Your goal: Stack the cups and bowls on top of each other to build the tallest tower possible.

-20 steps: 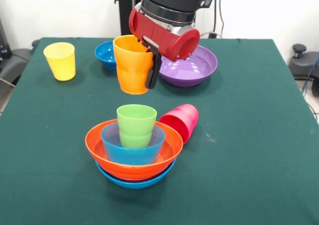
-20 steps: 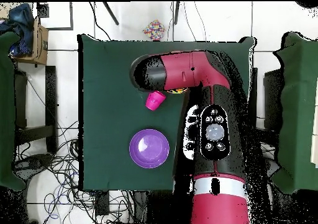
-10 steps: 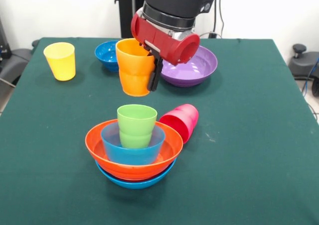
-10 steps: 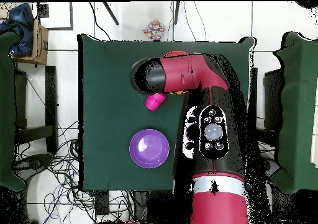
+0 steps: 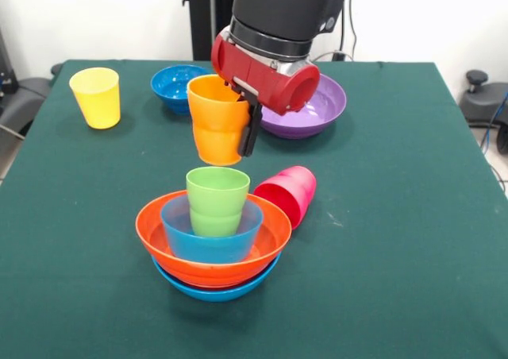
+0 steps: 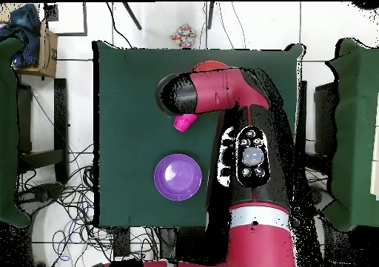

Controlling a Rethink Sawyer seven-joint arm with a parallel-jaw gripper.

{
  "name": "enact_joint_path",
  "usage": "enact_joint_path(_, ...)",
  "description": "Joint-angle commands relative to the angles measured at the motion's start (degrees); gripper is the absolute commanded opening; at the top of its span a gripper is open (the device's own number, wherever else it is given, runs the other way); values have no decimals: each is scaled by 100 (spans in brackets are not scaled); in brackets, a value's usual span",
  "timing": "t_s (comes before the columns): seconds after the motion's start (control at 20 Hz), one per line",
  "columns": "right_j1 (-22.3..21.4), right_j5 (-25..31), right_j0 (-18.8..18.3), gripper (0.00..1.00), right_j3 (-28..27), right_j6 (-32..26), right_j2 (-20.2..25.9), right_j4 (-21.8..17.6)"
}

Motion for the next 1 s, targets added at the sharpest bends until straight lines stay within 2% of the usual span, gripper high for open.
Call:
enact_joint_path(0.05,342,-370,117,0,480,-395,154,-282)
enact_joint_path(1.0,600,-707,260,0,389,-208,-42,-291)
